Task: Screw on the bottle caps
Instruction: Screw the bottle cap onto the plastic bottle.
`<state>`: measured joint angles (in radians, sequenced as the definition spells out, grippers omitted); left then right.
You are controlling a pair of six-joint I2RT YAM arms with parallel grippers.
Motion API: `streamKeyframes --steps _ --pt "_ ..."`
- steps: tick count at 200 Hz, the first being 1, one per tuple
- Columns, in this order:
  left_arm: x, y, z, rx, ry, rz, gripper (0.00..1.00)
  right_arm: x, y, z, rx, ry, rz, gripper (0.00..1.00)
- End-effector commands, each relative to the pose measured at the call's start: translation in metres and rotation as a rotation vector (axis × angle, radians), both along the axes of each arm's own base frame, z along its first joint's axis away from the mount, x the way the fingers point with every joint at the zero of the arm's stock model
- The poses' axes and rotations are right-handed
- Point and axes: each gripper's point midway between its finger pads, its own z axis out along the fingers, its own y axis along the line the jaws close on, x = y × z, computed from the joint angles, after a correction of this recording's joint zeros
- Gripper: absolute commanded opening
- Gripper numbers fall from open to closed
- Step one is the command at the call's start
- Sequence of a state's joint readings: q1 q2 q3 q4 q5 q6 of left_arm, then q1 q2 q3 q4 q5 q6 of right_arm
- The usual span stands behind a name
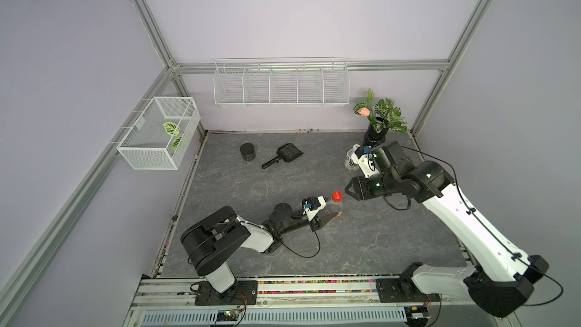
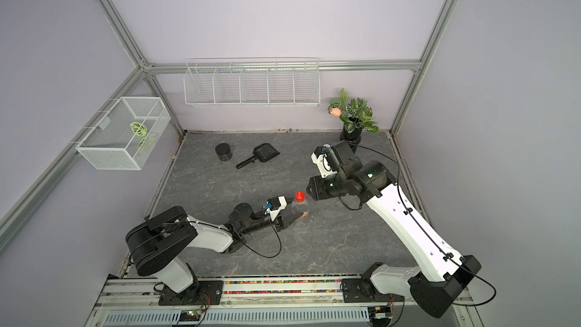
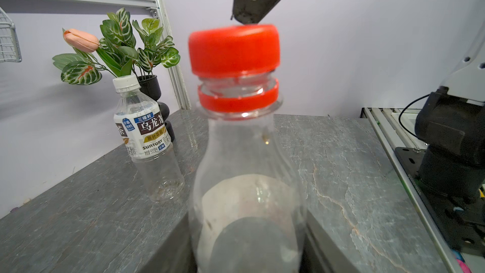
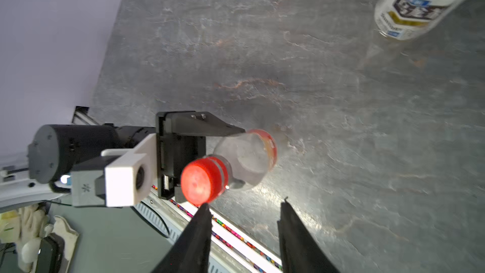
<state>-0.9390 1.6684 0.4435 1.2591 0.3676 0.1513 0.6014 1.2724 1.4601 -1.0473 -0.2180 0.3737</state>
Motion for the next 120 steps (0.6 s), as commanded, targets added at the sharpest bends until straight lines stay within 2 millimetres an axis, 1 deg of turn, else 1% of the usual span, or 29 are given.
streamKeyframes --steps 1,24,39,75,96,120 --pt "-0.008 -0.002 -0.04 0.11 0.111 -0.035 0.56 0.014 0.034 0.012 0.13 -0.068 0.114 0.4" --pt "-0.008 -0.003 -0.039 0.109 0.11 -0.038 0.56 0.018 0.038 0.006 0.118 -0.068 0.138 0.35" --pt "-0.008 -0.003 -0.039 0.111 0.111 -0.038 0.56 0.019 0.036 -0.001 0.097 -0.046 0.139 0.31" --pt "-0.006 -0.002 -0.04 0.116 0.109 -0.03 0.56 0.014 0.033 -0.011 0.071 -0.002 0.141 0.23" --pt "-0.007 -0.002 -0.04 0.117 0.112 -0.032 0.56 0.011 0.029 -0.014 0.06 0.015 0.14 0.22" --pt "-0.007 -0.003 -0.04 0.117 0.11 -0.034 0.56 0.008 0.027 -0.013 0.057 0.017 0.139 0.21"
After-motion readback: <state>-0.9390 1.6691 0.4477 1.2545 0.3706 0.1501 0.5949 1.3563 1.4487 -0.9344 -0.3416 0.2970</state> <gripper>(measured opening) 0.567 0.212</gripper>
